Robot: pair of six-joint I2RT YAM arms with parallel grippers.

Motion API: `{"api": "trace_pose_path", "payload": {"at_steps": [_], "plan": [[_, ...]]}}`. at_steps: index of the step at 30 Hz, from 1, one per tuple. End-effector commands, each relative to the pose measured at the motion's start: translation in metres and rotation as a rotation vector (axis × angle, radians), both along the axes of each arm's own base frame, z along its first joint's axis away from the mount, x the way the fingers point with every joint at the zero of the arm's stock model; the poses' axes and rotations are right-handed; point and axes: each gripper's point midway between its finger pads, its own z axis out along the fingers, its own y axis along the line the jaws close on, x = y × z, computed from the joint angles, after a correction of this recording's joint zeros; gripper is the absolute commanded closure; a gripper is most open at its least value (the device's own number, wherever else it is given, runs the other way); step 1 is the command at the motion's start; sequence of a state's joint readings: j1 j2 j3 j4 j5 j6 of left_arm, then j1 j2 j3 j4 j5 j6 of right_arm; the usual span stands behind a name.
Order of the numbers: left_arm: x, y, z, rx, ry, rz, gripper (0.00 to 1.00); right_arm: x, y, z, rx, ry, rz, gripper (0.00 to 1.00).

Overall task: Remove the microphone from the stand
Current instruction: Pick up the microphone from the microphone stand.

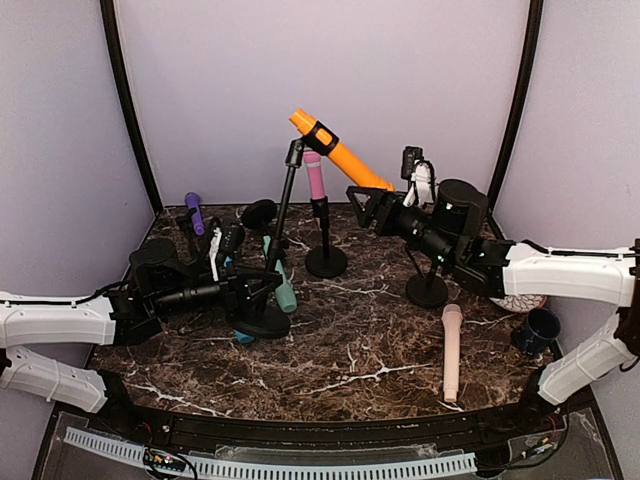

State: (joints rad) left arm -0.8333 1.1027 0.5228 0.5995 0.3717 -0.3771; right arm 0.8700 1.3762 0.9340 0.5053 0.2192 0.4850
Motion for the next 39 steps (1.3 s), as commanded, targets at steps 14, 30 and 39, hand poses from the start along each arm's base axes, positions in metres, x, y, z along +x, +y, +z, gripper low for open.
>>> {"api": "trace_pose_path", "payload": {"at_steps": [14, 30, 39], "plan": [[-0.037, -0.009, -0.006, 0.017, -0.006, -0.210, 1.00, 0.023, -0.052, 0.087, -0.007, -0.258, -0.235, 0.09], [-0.026, -0.025, -0.019, 0.047, 0.012, -0.234, 1.00, 0.018, -0.014, 0.109, -0.018, -0.254, -0.054, 0.01], [-0.021, -0.040, 0.004, -0.042, -0.052, -0.273, 1.00, 0.029, 0.020, 0.072, -0.074, -0.138, 0.053, 0.01]]}}
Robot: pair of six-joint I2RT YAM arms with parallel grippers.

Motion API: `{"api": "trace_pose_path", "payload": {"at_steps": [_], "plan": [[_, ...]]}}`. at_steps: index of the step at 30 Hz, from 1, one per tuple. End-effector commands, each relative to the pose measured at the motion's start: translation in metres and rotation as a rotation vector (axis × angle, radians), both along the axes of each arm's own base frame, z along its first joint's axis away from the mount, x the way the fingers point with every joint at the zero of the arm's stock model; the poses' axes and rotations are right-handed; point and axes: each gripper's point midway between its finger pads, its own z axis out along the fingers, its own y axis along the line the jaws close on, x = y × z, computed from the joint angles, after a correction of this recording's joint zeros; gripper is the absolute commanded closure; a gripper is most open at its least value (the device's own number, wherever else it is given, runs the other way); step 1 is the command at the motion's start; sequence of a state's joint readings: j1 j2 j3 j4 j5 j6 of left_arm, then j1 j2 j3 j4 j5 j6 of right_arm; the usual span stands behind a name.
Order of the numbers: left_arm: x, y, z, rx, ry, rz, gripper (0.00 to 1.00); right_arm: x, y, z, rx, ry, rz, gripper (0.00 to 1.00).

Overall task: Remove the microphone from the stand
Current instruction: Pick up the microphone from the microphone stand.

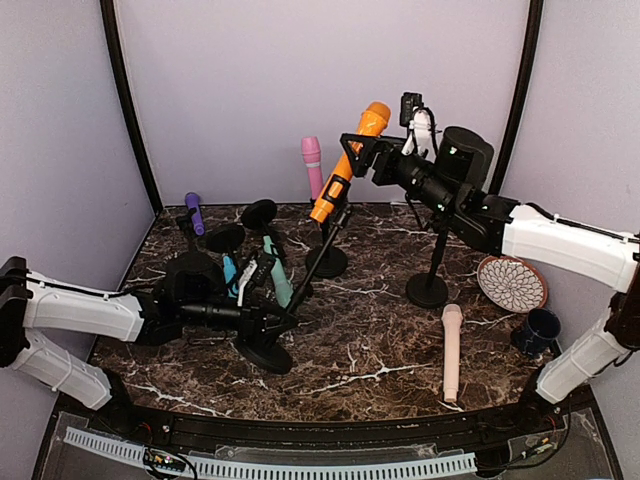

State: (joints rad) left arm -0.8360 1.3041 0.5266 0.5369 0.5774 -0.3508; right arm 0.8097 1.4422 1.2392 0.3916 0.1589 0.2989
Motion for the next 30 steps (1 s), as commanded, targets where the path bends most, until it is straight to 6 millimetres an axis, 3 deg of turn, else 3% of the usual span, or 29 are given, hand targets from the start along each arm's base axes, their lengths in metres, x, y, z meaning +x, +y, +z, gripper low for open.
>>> {"api": "trace_pose_path", "payload": {"at_steps": [1, 6, 16, 19, 25, 30], "plan": [[0.003, -0.020, 0.086, -0.250, -0.202, -0.072, 1.00, 0.003, 0.021, -0.023, -0.024, 0.073, 0.082, 0.02], [0.007, -0.030, 0.085, -0.268, -0.192, -0.096, 1.00, -0.007, 0.039, -0.022, -0.033, 0.056, 0.192, 0.02], [0.014, -0.040, 0.081, -0.296, -0.179, -0.099, 1.00, -0.017, 0.046, -0.026, -0.076, 0.036, 0.238, 0.02], [0.016, -0.040, 0.086, -0.323, -0.195, -0.093, 1.00, -0.016, 0.037, -0.021, -0.071, 0.029, 0.201, 0.02], [0.017, -0.041, 0.091, -0.353, -0.207, -0.092, 1.00, -0.027, 0.009, 0.018, -0.028, -0.033, 0.160, 0.01], [0.014, -0.039, 0.100, -0.382, -0.215, -0.101, 1.00, -0.036, -0.010, 0.018, -0.006, -0.019, 0.157, 0.01]]}}
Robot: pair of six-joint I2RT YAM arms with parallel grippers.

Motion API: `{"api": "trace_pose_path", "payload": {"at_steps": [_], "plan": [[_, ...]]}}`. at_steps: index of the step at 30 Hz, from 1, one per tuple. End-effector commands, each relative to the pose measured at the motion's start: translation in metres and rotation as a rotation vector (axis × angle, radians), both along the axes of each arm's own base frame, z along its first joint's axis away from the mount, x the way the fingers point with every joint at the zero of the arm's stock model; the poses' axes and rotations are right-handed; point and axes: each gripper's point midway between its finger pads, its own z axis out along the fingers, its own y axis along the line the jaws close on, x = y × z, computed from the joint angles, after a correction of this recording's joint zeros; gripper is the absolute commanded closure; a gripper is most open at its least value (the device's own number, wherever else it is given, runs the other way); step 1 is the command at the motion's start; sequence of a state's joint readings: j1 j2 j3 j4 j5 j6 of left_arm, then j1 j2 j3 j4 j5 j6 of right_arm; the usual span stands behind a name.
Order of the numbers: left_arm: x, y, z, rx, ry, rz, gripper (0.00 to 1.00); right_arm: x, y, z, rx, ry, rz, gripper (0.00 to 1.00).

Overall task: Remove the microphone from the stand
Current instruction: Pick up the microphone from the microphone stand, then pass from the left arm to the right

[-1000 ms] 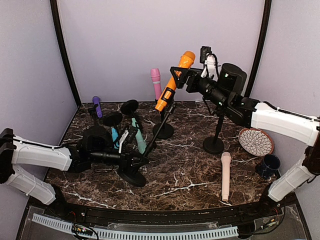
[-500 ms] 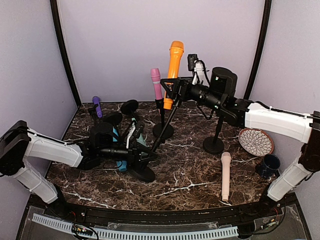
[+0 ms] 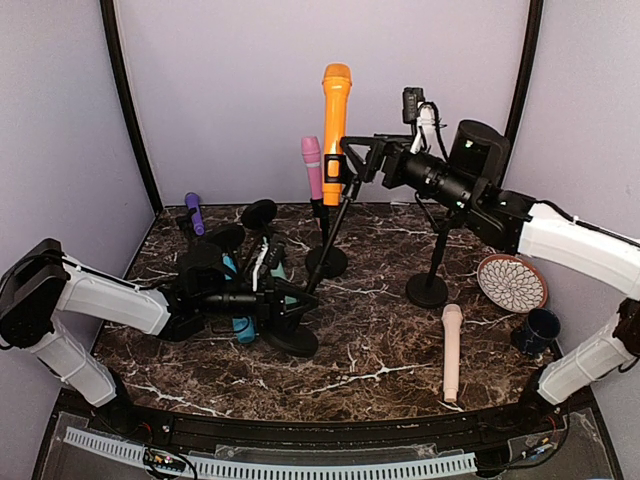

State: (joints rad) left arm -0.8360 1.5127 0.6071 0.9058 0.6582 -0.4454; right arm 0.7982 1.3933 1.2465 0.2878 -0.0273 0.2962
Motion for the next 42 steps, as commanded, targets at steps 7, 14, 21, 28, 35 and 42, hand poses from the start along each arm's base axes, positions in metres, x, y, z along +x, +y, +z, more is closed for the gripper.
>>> {"api": "trace_pose_path", "payload": {"at_steps": [7, 14, 21, 28, 35, 42], "plan": [[-0.011, 0.004, 0.085, -0.215, -0.190, -0.037, 1.00, -0.039, -0.026, -0.005, 0.077, -0.021, 0.124, 0.01], [-0.021, 0.006, 0.108, -0.239, -0.219, -0.083, 1.00, -0.089, 0.009, -0.023, 0.085, 0.007, 0.489, 0.02], [-0.023, 0.006, 0.116, -0.234, -0.238, -0.098, 1.00, -0.101, 0.034, -0.023, 0.131, 0.007, 0.589, 0.13], [-0.022, 0.004, 0.115, -0.232, -0.230, -0.098, 1.00, -0.115, 0.056, -0.019, 0.147, -0.017, 0.674, 0.32], [-0.020, 0.002, 0.112, -0.225, -0.229, -0.093, 1.00, -0.117, 0.065, -0.022, 0.148, -0.010, 0.684, 0.74], [-0.001, 0.005, 0.101, -0.101, -0.253, 0.024, 0.67, -0.085, 0.057, -0.030, 0.055, 0.012, 0.453, 1.00]]}}
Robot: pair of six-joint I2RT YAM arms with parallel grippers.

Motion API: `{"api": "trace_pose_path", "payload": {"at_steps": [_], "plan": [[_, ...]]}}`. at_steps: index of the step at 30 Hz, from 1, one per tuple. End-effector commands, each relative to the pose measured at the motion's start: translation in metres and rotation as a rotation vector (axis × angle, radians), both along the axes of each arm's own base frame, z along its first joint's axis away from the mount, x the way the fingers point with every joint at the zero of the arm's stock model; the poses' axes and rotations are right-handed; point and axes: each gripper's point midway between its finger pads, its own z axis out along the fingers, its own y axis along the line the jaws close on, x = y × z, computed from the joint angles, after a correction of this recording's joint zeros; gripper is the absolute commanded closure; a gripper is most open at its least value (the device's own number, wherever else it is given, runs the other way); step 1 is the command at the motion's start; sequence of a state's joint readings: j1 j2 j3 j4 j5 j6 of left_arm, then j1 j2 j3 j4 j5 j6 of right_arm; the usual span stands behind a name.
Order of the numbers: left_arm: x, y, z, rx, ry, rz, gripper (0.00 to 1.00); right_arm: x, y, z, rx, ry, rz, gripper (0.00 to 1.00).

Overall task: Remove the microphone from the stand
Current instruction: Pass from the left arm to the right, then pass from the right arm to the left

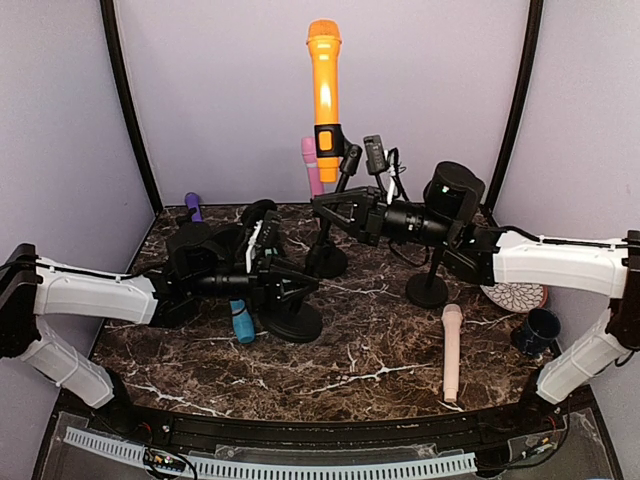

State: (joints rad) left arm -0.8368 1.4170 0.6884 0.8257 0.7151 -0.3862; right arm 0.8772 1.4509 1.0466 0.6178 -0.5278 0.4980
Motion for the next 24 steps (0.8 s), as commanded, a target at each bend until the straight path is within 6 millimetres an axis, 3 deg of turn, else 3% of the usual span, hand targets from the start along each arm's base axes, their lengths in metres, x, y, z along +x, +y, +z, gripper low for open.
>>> {"api": "trace_pose_path", "payload": {"at_steps": [1, 2, 4, 6, 14, 24], "plan": [[0.015, 0.008, 0.045, -0.023, -0.151, 0.125, 0.50, 0.020, -0.010, 0.020, -0.031, -0.073, -0.186, 1.00], [0.017, 0.011, 0.043, 0.004, -0.148, 0.146, 0.37, 0.025, -0.014, 0.020, -0.044, -0.075, -0.227, 1.00], [0.025, 0.015, 0.041, 0.053, -0.167, 0.200, 0.26, 0.036, -0.021, 0.018, -0.064, -0.064, -0.311, 1.00], [0.033, 0.018, 0.036, 0.110, -0.176, 0.250, 0.21, 0.046, -0.027, 0.017, -0.087, -0.055, -0.384, 1.00], [0.051, 0.017, 0.010, 0.197, -0.120, 0.325, 0.18, 0.074, -0.045, 0.017, -0.119, -0.032, -0.632, 1.00], [0.063, -0.024, -0.026, 0.267, -0.101, 0.362, 0.18, 0.085, -0.046, 0.022, -0.123, -0.012, -0.761, 1.00]]}}
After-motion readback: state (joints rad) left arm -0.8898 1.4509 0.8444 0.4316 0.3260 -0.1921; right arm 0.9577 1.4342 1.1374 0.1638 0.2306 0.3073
